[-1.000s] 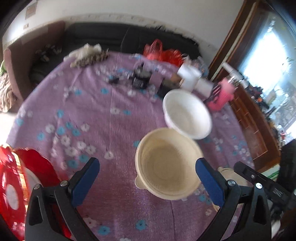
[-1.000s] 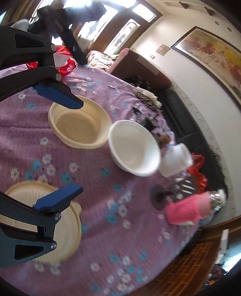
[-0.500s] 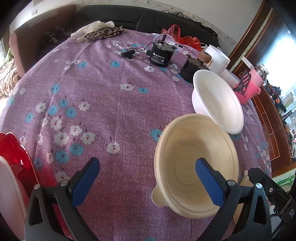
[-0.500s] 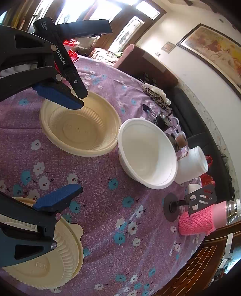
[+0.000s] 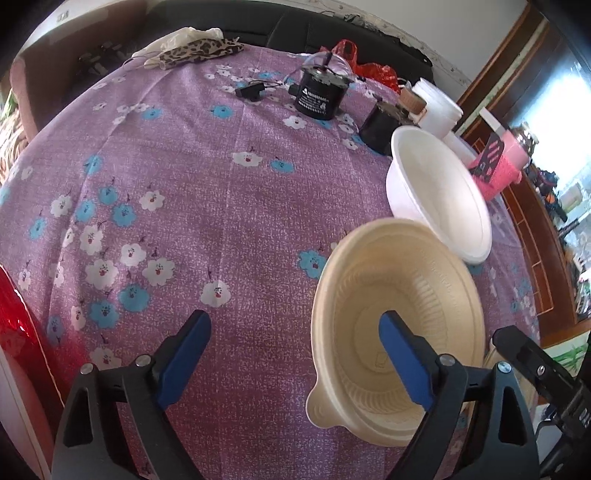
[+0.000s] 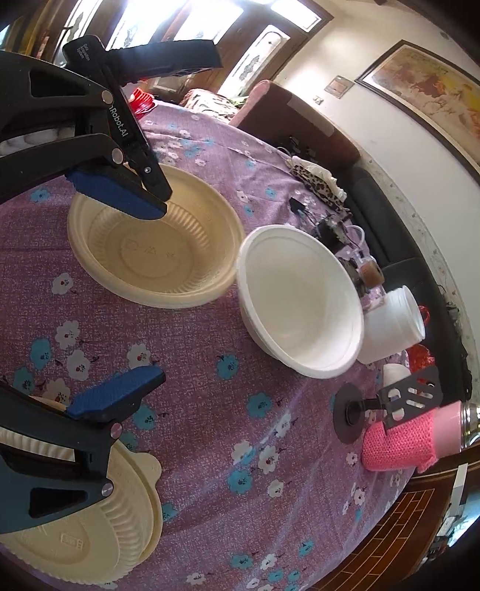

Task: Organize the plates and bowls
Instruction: 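Move both tools to the large white bowl, then close both grippers on the white bowl's rim, then carry the white bowl with both grippers over the plate stack, then lower the white bowl onto the stack and open both grippers, then move both tools to the beige plastic bowl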

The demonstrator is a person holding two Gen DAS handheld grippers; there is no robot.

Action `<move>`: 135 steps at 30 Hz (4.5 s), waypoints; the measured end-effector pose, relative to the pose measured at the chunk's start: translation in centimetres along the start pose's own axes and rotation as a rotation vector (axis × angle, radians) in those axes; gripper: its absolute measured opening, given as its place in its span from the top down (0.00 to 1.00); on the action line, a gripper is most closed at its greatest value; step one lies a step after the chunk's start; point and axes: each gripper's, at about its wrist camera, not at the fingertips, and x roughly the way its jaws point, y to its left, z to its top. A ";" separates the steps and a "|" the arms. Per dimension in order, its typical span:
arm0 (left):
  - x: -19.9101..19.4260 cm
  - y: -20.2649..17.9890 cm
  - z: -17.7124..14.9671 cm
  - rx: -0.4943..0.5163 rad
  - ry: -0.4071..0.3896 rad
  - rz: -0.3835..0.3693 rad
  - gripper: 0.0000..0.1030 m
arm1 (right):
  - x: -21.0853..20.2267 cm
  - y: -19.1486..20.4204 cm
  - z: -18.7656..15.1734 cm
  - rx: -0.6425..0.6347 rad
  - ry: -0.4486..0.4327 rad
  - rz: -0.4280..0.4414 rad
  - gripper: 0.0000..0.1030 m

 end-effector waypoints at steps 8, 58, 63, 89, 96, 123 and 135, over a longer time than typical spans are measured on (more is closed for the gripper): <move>-1.7 0.1 3.6 -0.084 -0.078 -0.034 0.11 | -0.8 -3.1 3.2 0.232 -0.119 0.062 0.17; -18.1 2.7 -2.3 -0.077 -0.338 -0.264 0.83 | -7.9 11.1 -1.5 -0.065 -0.234 0.265 0.82; -22.1 8.1 -6.1 -0.160 -0.420 -0.214 0.82 | -7.8 16.4 -4.5 -0.168 -0.191 0.325 0.82; -21.6 23.0 -10.5 -0.434 -0.383 -0.040 0.80 | 4.1 29.8 -11.7 -0.403 0.098 0.301 0.81; -21.8 23.8 -10.6 -0.450 -0.410 -0.018 0.53 | 4.6 28.6 -11.3 -0.363 0.123 0.288 0.81; -25.9 13.5 -11.6 -0.140 -0.651 0.318 0.01 | -3.4 20.2 -8.6 -0.277 -0.246 0.230 0.38; -20.0 4.7 -11.1 0.100 -0.480 0.296 0.01 | -4.8 8.8 -7.1 -0.125 -0.274 0.088 0.38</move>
